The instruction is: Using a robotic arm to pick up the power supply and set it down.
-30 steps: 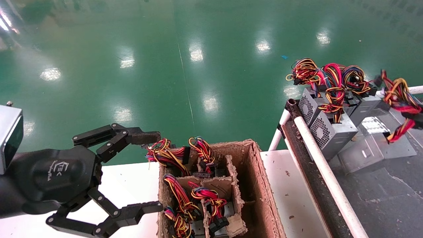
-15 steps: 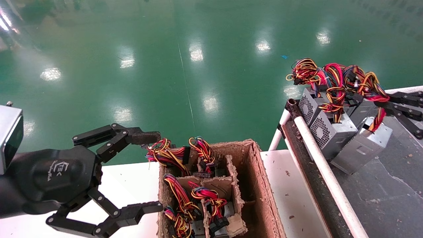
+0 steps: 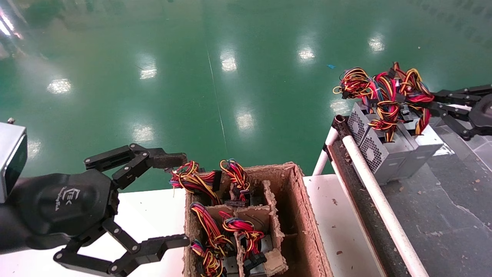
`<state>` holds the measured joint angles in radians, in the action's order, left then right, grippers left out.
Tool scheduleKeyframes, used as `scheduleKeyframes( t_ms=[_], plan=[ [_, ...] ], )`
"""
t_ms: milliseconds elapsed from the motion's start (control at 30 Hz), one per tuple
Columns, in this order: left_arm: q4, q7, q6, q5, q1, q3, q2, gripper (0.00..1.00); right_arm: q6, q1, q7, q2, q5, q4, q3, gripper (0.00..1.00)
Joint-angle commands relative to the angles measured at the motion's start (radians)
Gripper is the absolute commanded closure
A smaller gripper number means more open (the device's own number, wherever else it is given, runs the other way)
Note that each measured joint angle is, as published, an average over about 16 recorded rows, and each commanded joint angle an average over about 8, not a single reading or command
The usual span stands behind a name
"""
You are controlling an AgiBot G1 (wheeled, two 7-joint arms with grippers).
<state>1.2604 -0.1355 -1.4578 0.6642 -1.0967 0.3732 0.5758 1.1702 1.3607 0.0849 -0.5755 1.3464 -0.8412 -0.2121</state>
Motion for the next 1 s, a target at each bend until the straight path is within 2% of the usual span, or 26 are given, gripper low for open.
scheduleKeyframes(
  t_ms=[33,67,467,1000],
  plan=[
    [0.000,0.000,0.000,0.000,0.000,0.000,0.000,0.00,0.012,0.025,0.020,-0.015,0.002,0.033,-0.005,0.02],
    [0.000,0.000,0.000,0.000,0.000,0.000,0.000,0.00,0.018,0.032,0.030,-0.020,0.000,0.048,-0.006,0.00],
    [0.000,0.000,0.000,0.000,0.000,0.000,0.000,0.00,0.080,0.095,0.096,-0.035,-0.004,0.171,-0.013,0.00],
    [0.000,0.000,0.000,0.000,0.000,0.000,0.000,0.00,0.151,0.102,0.098,0.003,-0.004,0.202,-0.021,0.00]
  ],
)
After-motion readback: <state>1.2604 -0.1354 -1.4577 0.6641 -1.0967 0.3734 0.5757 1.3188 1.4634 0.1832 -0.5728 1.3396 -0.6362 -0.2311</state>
